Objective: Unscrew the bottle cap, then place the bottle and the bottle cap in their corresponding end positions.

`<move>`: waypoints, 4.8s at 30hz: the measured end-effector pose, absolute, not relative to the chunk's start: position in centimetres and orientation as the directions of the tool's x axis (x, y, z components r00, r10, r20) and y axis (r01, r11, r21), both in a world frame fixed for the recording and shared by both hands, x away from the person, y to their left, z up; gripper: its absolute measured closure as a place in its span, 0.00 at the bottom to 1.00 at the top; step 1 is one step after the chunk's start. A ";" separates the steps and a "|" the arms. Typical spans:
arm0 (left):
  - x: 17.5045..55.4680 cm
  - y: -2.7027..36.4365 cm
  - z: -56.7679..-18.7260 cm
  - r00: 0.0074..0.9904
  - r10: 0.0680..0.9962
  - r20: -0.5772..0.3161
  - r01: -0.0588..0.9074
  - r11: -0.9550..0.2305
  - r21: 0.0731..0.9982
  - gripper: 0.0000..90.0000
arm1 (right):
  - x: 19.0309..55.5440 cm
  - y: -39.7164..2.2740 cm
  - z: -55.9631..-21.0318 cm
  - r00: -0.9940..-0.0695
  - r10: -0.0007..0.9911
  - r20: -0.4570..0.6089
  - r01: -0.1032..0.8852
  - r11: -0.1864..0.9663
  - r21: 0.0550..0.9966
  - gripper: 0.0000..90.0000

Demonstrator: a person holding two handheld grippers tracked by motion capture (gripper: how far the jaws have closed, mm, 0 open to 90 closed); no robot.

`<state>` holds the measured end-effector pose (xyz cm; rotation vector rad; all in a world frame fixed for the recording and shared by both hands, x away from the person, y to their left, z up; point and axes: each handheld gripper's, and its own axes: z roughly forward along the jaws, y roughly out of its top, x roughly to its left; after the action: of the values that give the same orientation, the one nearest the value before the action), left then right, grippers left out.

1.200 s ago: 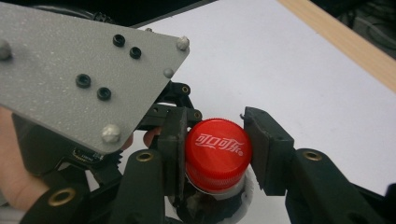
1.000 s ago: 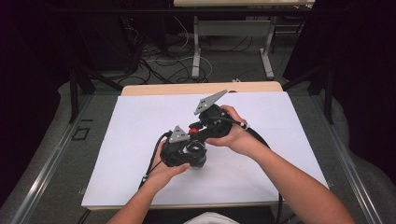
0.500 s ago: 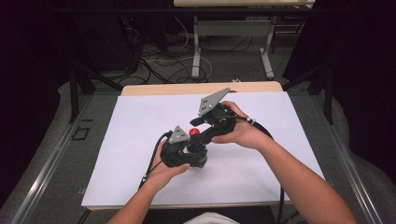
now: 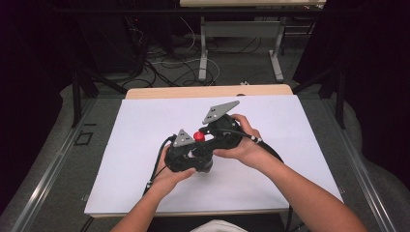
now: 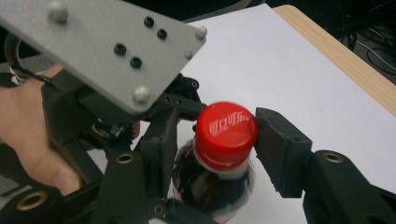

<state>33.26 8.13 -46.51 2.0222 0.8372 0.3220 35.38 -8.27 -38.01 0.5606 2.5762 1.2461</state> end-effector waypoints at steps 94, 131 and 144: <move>35.5 10.5 -46.9 0.645 0.759 -0.091 0.484 -0.313 0.817 0.33 | 36.4 -18.7 -49.6 -0.754 0.654 0.052 0.476 0.491 0.729 0.68; 45.4 4.2 -48.3 0.612 0.787 -0.077 0.480 -0.292 0.827 0.33 | 36.5 -20.1 -50.5 -0.718 0.691 0.081 0.494 0.424 0.759 0.68; 46.1 3.1 -49.8 0.589 0.805 -0.069 0.488 -0.286 0.825 0.33 | 36.6 -20.2 -50.7 -0.715 0.695 0.077 0.493 0.423 0.760 0.68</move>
<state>46.07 3.14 -49.77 1.9465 1.0331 0.4599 36.58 -20.19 -50.69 1.0369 2.4293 1.1716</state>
